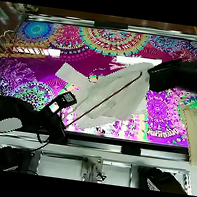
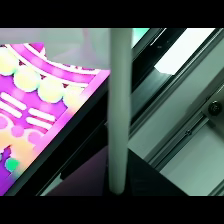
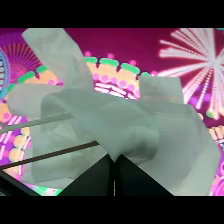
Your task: Fold the shirts.
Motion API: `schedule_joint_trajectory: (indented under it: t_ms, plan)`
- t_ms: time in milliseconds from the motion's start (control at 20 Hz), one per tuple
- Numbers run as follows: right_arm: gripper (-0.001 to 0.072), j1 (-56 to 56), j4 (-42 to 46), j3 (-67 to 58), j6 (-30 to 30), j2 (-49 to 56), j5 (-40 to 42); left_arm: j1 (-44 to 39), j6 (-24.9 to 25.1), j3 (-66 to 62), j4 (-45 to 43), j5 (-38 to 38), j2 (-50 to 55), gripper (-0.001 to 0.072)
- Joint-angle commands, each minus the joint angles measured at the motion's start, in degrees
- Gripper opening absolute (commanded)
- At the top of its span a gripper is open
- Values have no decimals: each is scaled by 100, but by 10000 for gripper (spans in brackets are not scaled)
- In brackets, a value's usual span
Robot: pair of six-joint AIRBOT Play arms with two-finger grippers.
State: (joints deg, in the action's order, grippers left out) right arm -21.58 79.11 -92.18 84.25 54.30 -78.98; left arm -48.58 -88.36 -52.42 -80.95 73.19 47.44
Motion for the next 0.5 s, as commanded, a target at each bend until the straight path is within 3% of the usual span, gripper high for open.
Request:
schedule_joint_trajectory:
  t_ms: [0, 300, 450]
  plan:
    - [78, -7, -645, 0, -170, -7, 24, -42, 35, 2, 437, -787, 216, 56]
    - [78, -7, -1453, 0, -247, 52, -105, -63, 59, 2, 621, -1432, 527, 56]
    - [78, -7, -1392, 0, -92, 52, -688, 214, 22, 0, 721, -1445, 520, 56]
